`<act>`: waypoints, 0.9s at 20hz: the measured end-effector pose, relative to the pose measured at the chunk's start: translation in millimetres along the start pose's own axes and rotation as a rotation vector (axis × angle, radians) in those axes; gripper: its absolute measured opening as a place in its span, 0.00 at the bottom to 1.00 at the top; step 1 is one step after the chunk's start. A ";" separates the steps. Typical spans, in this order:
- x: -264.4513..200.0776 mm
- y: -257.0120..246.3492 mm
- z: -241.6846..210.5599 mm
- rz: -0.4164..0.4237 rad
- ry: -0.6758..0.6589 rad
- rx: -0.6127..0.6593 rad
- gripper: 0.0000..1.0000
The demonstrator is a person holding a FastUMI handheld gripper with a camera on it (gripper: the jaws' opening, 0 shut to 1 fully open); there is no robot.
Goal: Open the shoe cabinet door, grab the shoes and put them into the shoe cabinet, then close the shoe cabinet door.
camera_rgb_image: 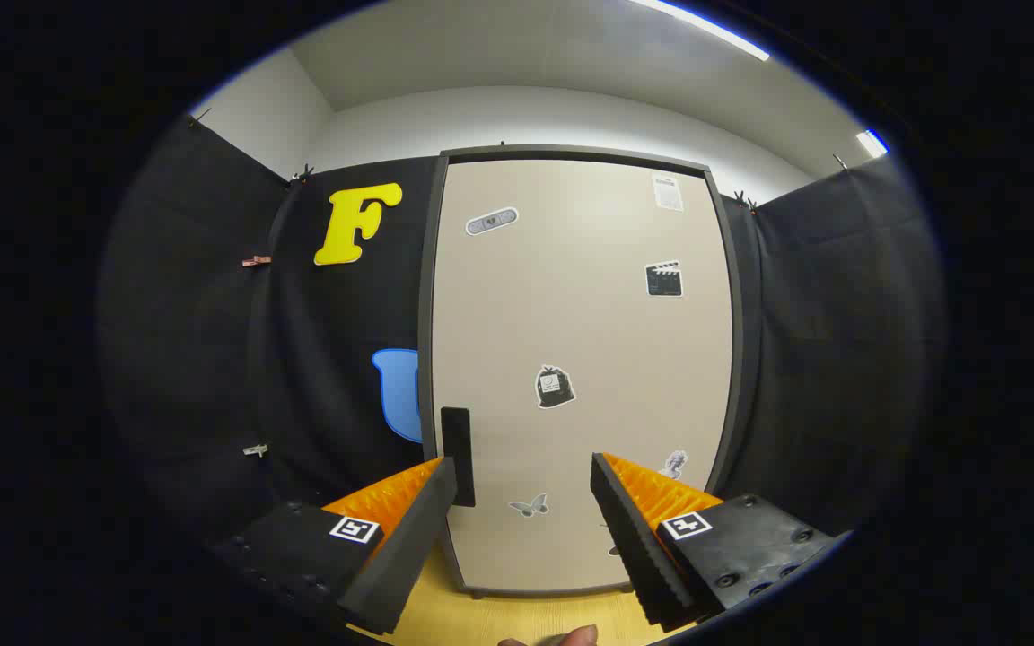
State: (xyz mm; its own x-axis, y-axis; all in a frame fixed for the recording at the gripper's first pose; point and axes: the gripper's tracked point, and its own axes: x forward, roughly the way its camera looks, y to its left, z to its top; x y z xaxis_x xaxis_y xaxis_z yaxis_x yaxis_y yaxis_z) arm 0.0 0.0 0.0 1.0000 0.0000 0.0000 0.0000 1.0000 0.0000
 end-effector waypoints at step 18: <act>10.7 14.6 -10.6 0.040 0.040 0.029 0.98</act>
State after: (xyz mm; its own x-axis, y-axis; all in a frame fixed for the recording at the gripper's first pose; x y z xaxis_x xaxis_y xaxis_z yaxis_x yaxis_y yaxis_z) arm 10.7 14.6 -10.6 0.9984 0.0407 -0.0398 -0.0395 0.9988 0.0298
